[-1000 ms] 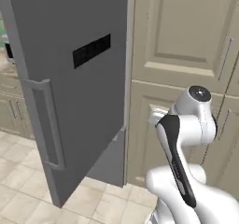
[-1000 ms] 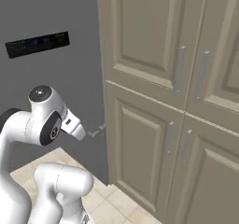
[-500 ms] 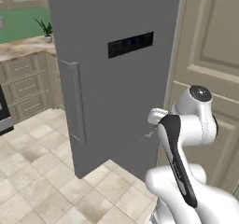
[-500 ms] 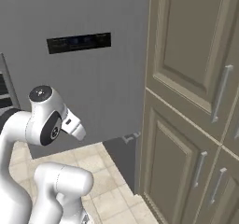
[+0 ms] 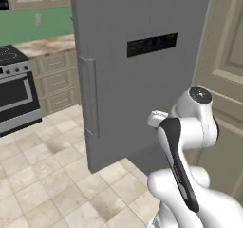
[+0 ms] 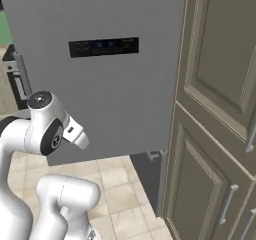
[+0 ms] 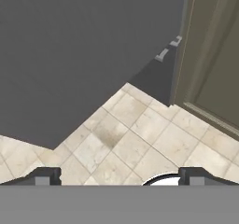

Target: Place the carrot in the correct fridge rack based on whether it is a fruit or vegetable. Finally, close the fridge door.

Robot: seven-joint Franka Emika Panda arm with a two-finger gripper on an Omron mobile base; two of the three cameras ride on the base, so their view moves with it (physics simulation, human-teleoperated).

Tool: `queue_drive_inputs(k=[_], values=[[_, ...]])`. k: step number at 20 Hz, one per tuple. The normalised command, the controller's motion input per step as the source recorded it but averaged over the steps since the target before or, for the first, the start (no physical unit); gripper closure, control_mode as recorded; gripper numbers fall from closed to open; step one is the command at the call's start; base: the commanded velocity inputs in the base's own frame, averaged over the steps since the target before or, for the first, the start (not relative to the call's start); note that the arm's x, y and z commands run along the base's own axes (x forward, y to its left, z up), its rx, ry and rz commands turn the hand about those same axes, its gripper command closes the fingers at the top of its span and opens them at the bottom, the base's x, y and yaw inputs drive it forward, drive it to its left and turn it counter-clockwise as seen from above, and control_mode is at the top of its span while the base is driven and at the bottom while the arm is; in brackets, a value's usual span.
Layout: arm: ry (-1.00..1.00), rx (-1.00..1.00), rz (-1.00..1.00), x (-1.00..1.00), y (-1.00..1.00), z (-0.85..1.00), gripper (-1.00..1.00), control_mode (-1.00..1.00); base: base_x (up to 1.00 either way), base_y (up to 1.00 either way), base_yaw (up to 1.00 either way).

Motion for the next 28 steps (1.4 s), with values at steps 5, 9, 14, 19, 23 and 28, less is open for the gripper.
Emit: queue_drive_inputs(k=[5,9,14,19,23,28], values=[[0.0,0.0,0.0,0.0,0.0,0.0,-1.0,1.0,0.26,-0.44,0.28],[0.0,0.0,0.0,0.0,0.0,0.0,-1.0,1.0,0.14,-0.42,0.27],[0.0,0.0,0.0,0.0,0.0,0.0,-1.0,1.0,0.26,-0.37,0.26],[0.0,0.0,0.0,0.0,0.0,0.0,-1.0,1.0,0.19,-0.32,0.25],[0.0,0.0,0.0,0.0,0.0,0.0,-1.0,1.0,0.18,-0.24,0.23],[0.0,0.0,0.0,0.0,0.0,0.0,-1.0,1.0,0.2,-0.19,0.22]])
